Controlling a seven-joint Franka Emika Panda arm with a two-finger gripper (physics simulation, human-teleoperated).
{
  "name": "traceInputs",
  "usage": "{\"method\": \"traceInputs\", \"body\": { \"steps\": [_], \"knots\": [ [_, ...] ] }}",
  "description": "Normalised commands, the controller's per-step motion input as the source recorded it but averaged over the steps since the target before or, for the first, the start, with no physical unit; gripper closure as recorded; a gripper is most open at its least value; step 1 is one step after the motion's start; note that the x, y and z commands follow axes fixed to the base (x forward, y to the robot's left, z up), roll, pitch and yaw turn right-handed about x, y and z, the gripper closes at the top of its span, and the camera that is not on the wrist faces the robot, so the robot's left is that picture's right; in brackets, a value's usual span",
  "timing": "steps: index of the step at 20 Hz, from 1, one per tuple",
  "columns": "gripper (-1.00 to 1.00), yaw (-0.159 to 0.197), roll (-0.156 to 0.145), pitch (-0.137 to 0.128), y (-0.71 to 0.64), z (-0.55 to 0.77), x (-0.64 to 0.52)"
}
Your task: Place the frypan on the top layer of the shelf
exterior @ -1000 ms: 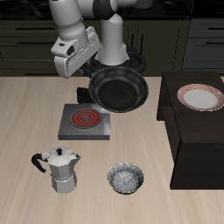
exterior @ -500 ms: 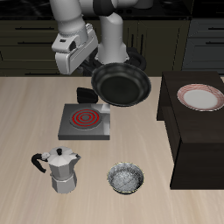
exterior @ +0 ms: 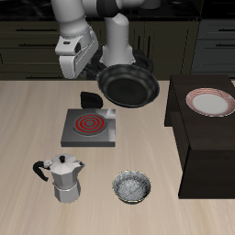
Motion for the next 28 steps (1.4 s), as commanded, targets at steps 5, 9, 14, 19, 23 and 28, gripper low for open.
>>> {"method": "traceInputs", "body": {
  "steps": [5,9,14,19,23,28],
  "knots": [
    [1.0,0.003,-0.018,0.003,-0.09,0.07,0.05],
    [1.0,0.027,0.002,-0.009,-0.02,0.03,-0.01],
    [1.0,-0.015,-0.004,-0.004,-0.01,0.04,0.0],
    [1.0,-0.045,-0.018,0.013,-0.01,-0.02,0.12],
    [1.0,-0.043,-0.009,0.015,0.0,0.01,0.23],
    [1.0,-0.034,-0.022,-0.006,-0.03,0.09,0.23]
  ]
}}
